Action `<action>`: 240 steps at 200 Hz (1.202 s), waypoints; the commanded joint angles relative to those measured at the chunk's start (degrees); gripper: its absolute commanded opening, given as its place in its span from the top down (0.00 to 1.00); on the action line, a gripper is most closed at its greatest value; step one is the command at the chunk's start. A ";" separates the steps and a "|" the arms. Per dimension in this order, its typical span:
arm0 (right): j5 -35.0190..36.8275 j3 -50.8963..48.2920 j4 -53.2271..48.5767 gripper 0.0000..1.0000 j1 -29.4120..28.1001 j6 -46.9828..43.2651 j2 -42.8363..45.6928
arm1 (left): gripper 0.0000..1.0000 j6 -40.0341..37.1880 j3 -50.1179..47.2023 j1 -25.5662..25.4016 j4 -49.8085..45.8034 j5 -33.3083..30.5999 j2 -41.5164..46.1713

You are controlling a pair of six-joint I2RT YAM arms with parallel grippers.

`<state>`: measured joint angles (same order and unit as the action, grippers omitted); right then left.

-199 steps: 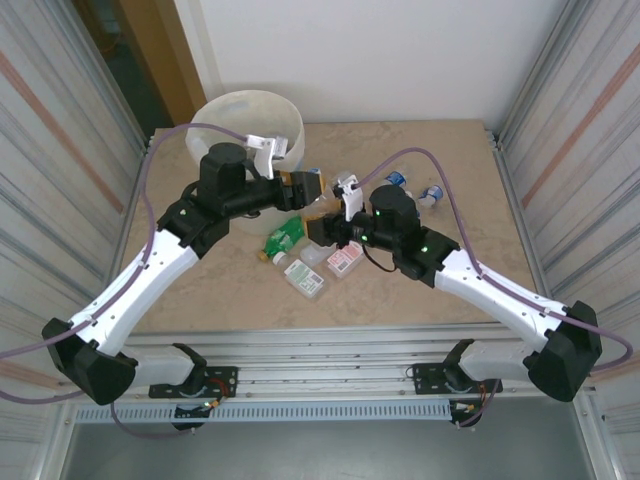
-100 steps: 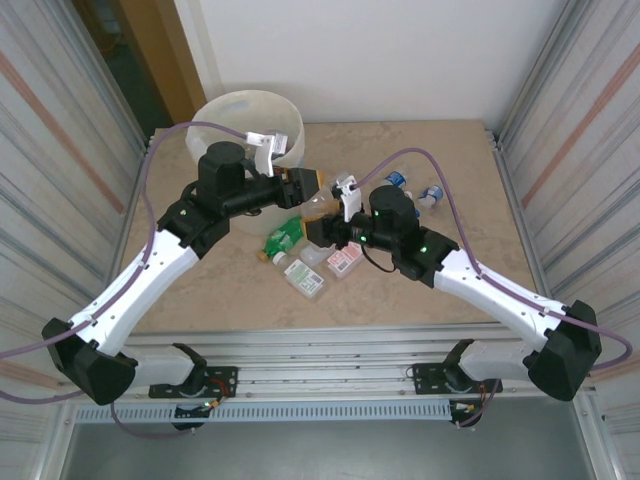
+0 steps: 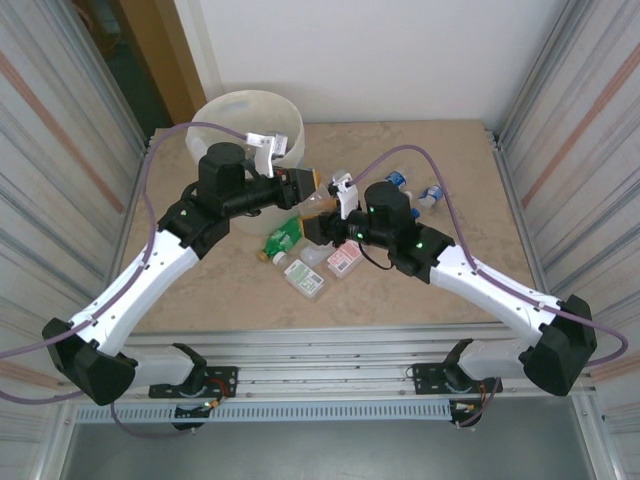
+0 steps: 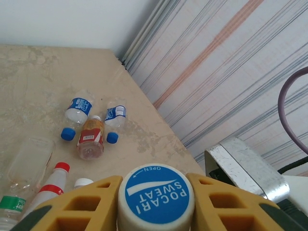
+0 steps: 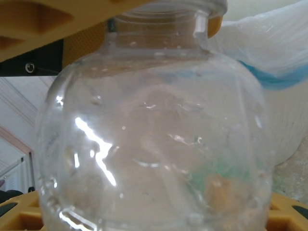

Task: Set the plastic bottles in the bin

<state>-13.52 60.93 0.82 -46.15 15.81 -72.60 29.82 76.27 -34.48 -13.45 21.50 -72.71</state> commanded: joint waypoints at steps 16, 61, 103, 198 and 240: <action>1.04 3.01 1.08 0.52 -0.43 -0.60 0.07 | 0.97 -1.12 1.27 -0.33 -2.90 -2.31 1.18; 3.68 1.53 -1.29 0.16 -0.55 0.26 3.65 | 1.00 -3.95 3.90 0.01 -4.48 -7.65 2.72; 7.69 -0.31 -4.20 0.02 -0.70 0.70 9.24 | 1.00 -3.89 7.39 4.06 -5.32 -7.77 3.11; 19.91 -3.16 -12.07 0.02 0.71 7.70 14.62 | 1.00 -7.28 18.95 14.39 -2.85 -15.56 2.01; 23.57 -0.68 -21.55 0.02 5.71 17.43 10.62 | 1.00 -14.28 26.85 15.14 -4.63 -24.67 -4.28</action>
<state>6.66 58.35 -13.50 -43.24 25.50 -59.79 21.32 98.74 -19.90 -18.98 3.77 -73.54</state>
